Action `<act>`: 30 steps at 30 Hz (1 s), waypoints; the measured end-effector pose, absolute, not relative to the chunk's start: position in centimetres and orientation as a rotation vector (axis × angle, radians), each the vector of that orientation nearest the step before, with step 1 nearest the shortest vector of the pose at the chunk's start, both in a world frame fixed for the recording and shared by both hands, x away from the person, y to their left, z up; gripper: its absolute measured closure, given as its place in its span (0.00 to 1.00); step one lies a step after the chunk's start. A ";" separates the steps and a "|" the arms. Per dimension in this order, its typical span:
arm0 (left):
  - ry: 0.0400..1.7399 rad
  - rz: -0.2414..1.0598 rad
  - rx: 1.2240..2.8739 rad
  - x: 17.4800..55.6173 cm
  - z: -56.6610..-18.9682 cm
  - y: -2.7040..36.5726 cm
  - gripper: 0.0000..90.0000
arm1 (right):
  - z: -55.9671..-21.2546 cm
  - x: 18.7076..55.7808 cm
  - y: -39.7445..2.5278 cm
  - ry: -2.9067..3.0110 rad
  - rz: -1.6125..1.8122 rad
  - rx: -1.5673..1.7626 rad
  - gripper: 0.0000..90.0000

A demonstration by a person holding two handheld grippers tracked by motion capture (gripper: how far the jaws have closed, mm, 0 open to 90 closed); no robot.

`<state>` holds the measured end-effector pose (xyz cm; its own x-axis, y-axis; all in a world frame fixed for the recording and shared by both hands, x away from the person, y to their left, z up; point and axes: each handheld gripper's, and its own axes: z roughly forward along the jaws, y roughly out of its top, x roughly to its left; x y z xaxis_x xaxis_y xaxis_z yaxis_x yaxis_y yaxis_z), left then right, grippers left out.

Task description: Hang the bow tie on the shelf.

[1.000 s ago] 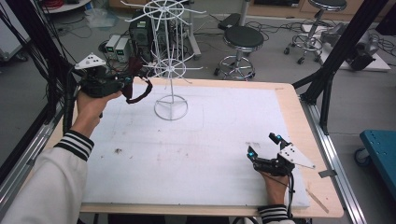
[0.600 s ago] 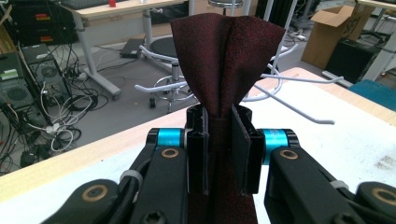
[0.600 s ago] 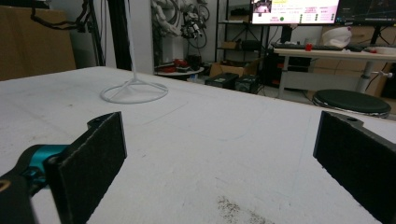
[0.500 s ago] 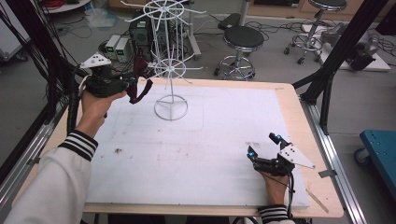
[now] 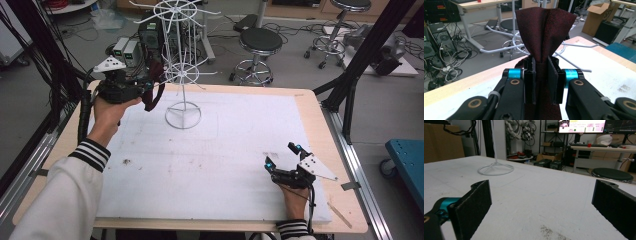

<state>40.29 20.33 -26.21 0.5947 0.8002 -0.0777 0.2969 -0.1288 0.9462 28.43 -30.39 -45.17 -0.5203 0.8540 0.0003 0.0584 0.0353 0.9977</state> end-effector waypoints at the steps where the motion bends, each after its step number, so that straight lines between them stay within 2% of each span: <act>1: 0.913 0.557 1.701 40.3 -26.2 20.2 0.86 | -45.2 28.4 -30.4 1.665 1.555 0.943 0.02; 13: 0.901 0.540 1.718 41.0 -26.5 18.2 0.86 | -45.2 28.4 -30.4 1.663 1.555 0.940 0.02; 30: 0.900 0.531 1.760 41.4 -26.9 17.5 0.84 | -45.2 28.4 -30.4 1.661 1.556 0.939 0.02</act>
<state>41.35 17.52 -26.94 0.6201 0.7817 -0.0657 0.3207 -0.1762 0.9307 28.43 -30.42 -45.17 -0.5196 0.8544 0.0048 0.0605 0.0312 0.9977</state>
